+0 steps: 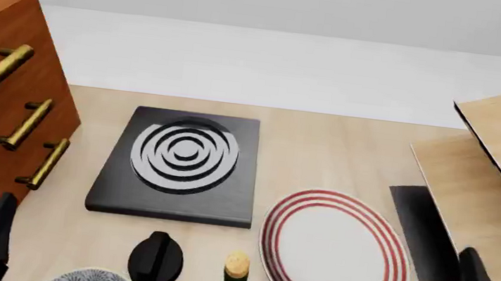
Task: Pick up the akita bowl and put it on the plate.
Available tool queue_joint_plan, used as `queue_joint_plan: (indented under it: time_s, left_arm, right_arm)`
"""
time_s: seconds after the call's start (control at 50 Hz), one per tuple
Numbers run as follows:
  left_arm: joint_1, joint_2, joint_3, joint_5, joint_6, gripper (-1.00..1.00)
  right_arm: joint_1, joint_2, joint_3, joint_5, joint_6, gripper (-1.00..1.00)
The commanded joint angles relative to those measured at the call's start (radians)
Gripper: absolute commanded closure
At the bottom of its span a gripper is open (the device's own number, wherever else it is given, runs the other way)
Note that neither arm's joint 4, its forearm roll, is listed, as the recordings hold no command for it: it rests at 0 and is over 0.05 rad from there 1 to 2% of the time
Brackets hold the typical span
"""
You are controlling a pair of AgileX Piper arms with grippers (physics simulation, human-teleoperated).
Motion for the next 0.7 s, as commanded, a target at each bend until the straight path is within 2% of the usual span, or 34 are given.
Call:
queue_joint_plan:
  time_s: [0.02,0.1,0.18,0.26,0.32,0.34,0.42,0.5,0.54,0.56,0.6,0.66,0.68,0.7]
  left_arm:
    - [0.000,0.001,-0.050,0.056,0.019,-1.00]
    - [-0.019,-0.001,-0.119,0.123,0.070,-1.00]
    - [-0.033,-0.001,-0.188,0.207,0.030,-1.00]
    - [-0.042,-0.001,-0.283,0.324,0.083,-1.00]
    - [-0.065,-0.001,-0.341,0.403,0.070,-1.00]
    - [-0.093,-0.001,-0.371,0.436,0.105,-1.00]
    - [-0.154,-0.001,-0.461,0.575,0.151,-1.00]
    - [-0.170,0.000,-0.541,0.703,0.186,-1.00]
    - [-0.181,0.003,-0.573,0.776,0.163,-1.00]
    - [-0.202,0.004,-0.593,0.809,0.188,-1.00]
    - [-0.226,0.020,-0.613,0.856,0.192,-1.00]
    - [-0.217,0.036,-0.674,0.932,0.233,-1.00]
    - [-0.213,0.050,-0.684,0.947,0.228,-1.00]
    - [-0.249,0.080,-0.701,0.967,0.195,-1.00]
  right_arm:
    - [-0.002,0.010,0.006,-0.006,-0.002,-1.00]
    - [-0.002,0.024,0.007,-0.015,-0.012,-1.00]
    - [-0.013,0.053,0.008,-0.036,-0.024,-1.00]
    - [-0.021,0.077,0.009,-0.056,-0.024,-1.00]
    - [-0.020,0.082,0.009,-0.059,-0.021,-1.00]
    - [-0.019,0.080,0.009,-0.058,-0.021,-1.00]
    - [-0.019,0.061,0.009,-0.044,-0.025,-1.00]
    - [-0.016,0.061,0.009,-0.045,-0.024,-1.00]
    - [-0.014,0.057,0.009,-0.044,-0.023,-1.00]
    - [-0.016,0.073,0.010,-0.056,-0.030,-1.00]
    - [-0.016,0.089,0.009,-0.066,-0.022,-1.00]
    - [-0.018,0.122,0.009,-0.091,-0.022,-1.00]
    - [-0.018,0.125,0.009,-0.094,-0.023,-1.00]
    - [-0.017,0.141,0.009,-0.104,-0.024,-1.00]
